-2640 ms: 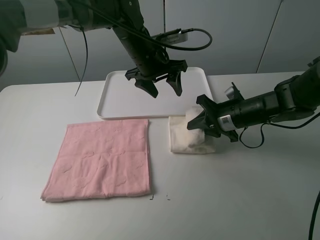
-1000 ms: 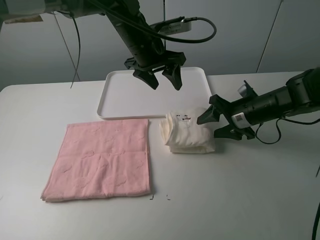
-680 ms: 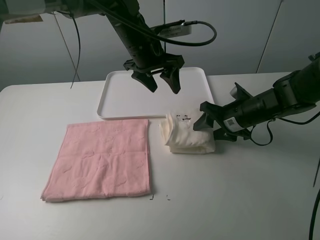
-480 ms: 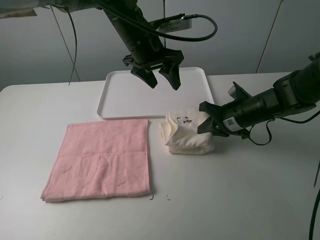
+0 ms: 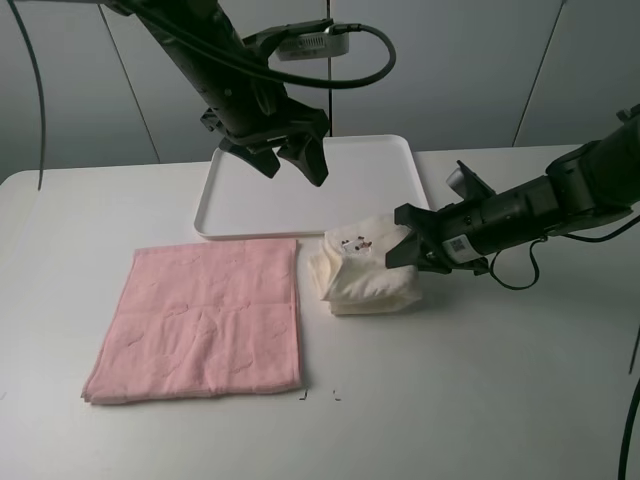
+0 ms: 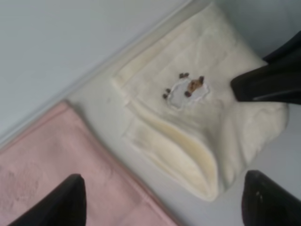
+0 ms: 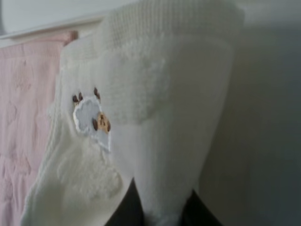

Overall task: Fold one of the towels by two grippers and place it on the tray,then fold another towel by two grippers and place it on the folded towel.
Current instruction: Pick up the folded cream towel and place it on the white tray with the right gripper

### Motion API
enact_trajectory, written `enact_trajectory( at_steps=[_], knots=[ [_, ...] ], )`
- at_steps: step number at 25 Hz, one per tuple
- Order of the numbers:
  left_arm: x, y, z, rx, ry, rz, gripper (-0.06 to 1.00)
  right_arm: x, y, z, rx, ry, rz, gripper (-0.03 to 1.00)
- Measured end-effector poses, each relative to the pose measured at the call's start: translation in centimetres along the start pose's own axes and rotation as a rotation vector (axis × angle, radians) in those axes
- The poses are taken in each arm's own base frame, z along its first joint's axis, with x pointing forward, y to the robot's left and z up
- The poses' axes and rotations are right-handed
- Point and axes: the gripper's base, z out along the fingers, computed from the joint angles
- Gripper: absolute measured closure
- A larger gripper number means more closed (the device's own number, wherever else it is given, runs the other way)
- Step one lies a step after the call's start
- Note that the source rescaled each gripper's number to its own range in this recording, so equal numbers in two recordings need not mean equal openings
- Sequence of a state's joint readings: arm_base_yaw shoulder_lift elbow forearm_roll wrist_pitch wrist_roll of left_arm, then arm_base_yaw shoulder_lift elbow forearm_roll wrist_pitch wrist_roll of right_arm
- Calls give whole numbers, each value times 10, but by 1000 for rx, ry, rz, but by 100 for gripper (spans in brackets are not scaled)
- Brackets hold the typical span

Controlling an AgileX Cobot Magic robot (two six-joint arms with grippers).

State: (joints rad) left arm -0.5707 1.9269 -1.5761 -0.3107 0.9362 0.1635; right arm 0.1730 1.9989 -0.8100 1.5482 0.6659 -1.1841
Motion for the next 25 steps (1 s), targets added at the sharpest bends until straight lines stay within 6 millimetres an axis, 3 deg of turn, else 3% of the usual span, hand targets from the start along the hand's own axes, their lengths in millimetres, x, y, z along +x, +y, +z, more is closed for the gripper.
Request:
enact_trajectory(
  at_steps=[6, 12, 15, 19, 25],
  knots=[
    [51, 25, -22, -75, -122, -66, 8, -20, 14, -3, -16, 57, -58, 88],
    [85, 61, -22, -123, -98, -182, 8, -74, 54, -19, -102, -10, -125, 88],
    [87, 62, -21, -131, -100, -167, 8, -106, 83, -33, -125, -67, -173, 88],
    [83, 63, -21, -140, -149, -163, 8, -137, 122, -38, -169, -104, -235, 88],
    [82, 64, -22, -142, -159, -147, 8, -171, 153, 5, -251, -92, -226, 88]
  ],
)
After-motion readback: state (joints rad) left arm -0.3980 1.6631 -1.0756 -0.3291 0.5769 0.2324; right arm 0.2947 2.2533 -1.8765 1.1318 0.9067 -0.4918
